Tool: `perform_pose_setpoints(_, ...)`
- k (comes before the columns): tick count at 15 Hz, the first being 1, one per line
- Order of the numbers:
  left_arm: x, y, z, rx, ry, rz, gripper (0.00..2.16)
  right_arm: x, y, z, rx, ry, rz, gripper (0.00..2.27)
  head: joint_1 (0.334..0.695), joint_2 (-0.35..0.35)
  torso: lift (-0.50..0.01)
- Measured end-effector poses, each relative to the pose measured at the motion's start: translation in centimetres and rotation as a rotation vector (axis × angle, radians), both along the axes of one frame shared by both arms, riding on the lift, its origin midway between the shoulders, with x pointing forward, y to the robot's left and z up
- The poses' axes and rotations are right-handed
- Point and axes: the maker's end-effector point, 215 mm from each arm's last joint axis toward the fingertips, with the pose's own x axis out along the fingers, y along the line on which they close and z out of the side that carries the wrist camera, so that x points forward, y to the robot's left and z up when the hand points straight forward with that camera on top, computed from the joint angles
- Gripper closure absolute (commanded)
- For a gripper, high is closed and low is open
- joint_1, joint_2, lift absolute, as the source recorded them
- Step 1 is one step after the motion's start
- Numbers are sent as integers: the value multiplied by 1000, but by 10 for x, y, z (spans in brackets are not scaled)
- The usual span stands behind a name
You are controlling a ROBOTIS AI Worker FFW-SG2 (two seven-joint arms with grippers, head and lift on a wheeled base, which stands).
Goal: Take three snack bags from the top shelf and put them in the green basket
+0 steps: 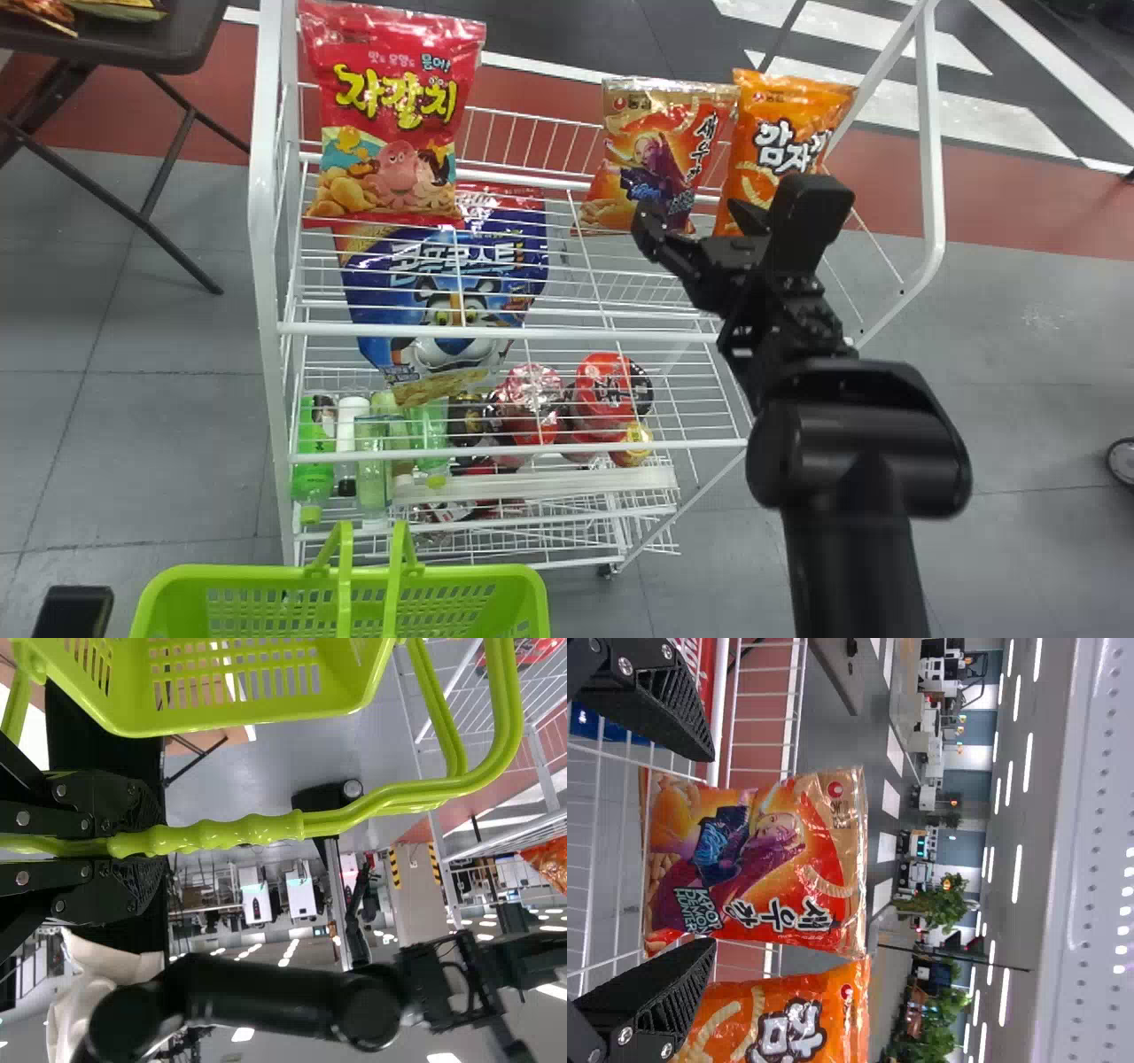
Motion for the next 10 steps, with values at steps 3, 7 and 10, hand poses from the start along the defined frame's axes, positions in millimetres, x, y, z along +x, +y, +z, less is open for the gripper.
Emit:
perform_pose_setpoints(3,-1,2,-4,13,1,-6,1997,34,-12,-3,3,14,-14,70,695,-350,-44)
perform_pose_setpoints(7,8,8,-7,36,-13,-15,1997,61,-33,3,-6,22,-37,157,695,-350,-44)
perform_pose_setpoints(10,4,2,-6,39,-19,-61,1997,75,-43,-10,67,70,1,407,695,-350,-44)
